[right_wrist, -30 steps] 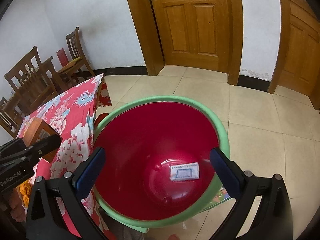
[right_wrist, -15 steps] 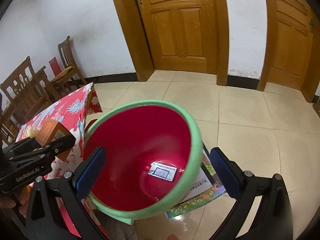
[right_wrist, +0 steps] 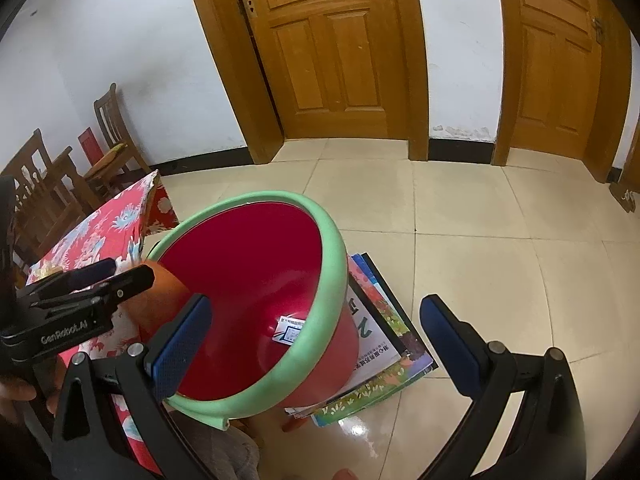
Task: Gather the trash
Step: 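Move the orange box over the red bucket and open the left tool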
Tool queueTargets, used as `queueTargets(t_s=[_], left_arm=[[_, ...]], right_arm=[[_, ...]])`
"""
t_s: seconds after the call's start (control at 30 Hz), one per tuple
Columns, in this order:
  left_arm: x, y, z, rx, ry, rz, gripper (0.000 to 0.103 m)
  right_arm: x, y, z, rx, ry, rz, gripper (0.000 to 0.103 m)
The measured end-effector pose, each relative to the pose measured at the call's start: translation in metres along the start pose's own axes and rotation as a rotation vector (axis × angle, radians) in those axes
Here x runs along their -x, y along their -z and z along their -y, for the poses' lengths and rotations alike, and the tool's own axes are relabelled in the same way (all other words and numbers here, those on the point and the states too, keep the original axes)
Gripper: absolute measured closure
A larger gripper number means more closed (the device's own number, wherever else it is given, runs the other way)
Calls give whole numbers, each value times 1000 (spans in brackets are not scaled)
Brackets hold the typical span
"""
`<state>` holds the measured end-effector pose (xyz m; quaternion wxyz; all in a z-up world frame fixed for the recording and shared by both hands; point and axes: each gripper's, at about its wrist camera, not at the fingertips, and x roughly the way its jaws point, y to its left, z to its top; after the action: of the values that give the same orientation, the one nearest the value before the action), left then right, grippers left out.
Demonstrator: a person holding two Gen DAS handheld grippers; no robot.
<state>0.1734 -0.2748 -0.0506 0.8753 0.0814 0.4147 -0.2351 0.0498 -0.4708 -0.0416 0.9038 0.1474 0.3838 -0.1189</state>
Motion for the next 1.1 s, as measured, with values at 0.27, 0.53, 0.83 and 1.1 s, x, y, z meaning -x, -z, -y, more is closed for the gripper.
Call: queueTargets(t_s=[0.27, 0.53, 0.83, 1.1], left_arm=[[2, 0, -4, 5, -49, 23, 16], [12, -1, -7, 13, -46, 35, 16], [32, 0, -14, 40, -42, 62, 16], [55, 5, -28, 88, -62, 112, 1]], right_arm=[[4, 0, 2, 4, 3, 5, 1], [9, 0, -2, 11, -2, 11, 1], [22, -3, -13, 26, -14, 35, 1], [34, -3, -27, 46, -37, 51, 1]])
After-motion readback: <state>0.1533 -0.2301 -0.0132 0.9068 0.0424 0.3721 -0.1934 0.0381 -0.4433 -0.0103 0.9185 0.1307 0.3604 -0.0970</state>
